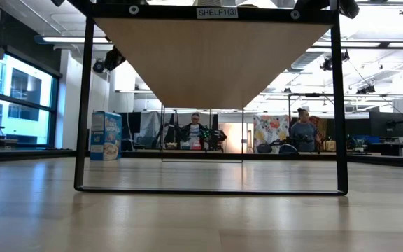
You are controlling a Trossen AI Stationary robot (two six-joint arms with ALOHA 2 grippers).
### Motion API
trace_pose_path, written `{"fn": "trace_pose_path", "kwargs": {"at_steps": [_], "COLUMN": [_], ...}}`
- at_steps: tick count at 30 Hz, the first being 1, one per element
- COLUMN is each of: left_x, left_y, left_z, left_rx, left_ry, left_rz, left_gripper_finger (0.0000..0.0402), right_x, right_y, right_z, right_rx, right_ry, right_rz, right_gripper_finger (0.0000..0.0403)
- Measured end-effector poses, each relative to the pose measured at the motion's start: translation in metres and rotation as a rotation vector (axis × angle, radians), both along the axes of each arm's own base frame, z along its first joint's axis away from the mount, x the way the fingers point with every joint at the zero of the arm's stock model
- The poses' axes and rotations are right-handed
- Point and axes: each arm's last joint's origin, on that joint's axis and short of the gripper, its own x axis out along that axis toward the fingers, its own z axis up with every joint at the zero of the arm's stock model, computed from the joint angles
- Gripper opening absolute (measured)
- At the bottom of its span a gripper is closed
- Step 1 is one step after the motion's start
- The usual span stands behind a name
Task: Stack cereal on shelf
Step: Put the yellow cereal box on the shelf, then put the top blue cereal box on the shelf
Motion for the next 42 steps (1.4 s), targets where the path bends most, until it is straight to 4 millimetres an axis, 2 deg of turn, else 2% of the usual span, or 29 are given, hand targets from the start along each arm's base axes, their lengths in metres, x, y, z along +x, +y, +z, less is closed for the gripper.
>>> {"fn": "trace_pose_path", "kwargs": {"at_steps": [4,9,15,22,26,29,34,37,42], "left_x": [0.005,0.022,0.032,0.033,0.016,-0.009,-0.055,-0.072,-0.085], "left_y": [-0.007,-0.013,-0.007,-0.002,0.008,0.021,0.042,0.054,0.082], "left_z": [-0.003,-0.004,-0.009,-0.012,0.004,0.022,0.05,0.053,0.036], "left_rx": [-0.113,-0.13,-0.118,-0.109,-0.056,0.04,0.302,0.362,0.345], "left_ry": [-0.011,-0.114,-0.146,-0.123,-0.136,-0.136,-0.116,-0.051,0.149], "left_rz": [-0.084,-0.117,-0.074,-0.09,-0.074,-0.018,0.127,0.223,0.339], "left_gripper_finger": [0.0,0.0,0.0,0.0,0.0,0.0,0.0014,0.005,0.0143], "right_x": [0.0,0.0,0.0,0.0,0.0,-0.001,-0.001,-0.001,-0.001], "right_y": [0.0,0.0,0.0,0.0,0.0,0.0,-0.001,-0.001,-0.001], "right_z": [0.0,0.0,0.0,0.0,0.0,0.0,-0.001,-0.001,-0.001], "right_rx": [-0.002,-0.003,0.003,0.002,0.002,0.001,-0.004,-0.006,-0.006], "right_ry": [0.002,0.004,-0.005,-0.005,-0.004,-0.001,0.001,0.001,0.002], "right_rz": [-0.002,-0.002,-0.019,-0.02,-0.02,-0.019,-0.024,-0.026,-0.025], "right_gripper_finger": [0.0001,0.0001,0.0001,0.0001,0.0001,0.0001,0.0001,0.0001,0.0001]}}
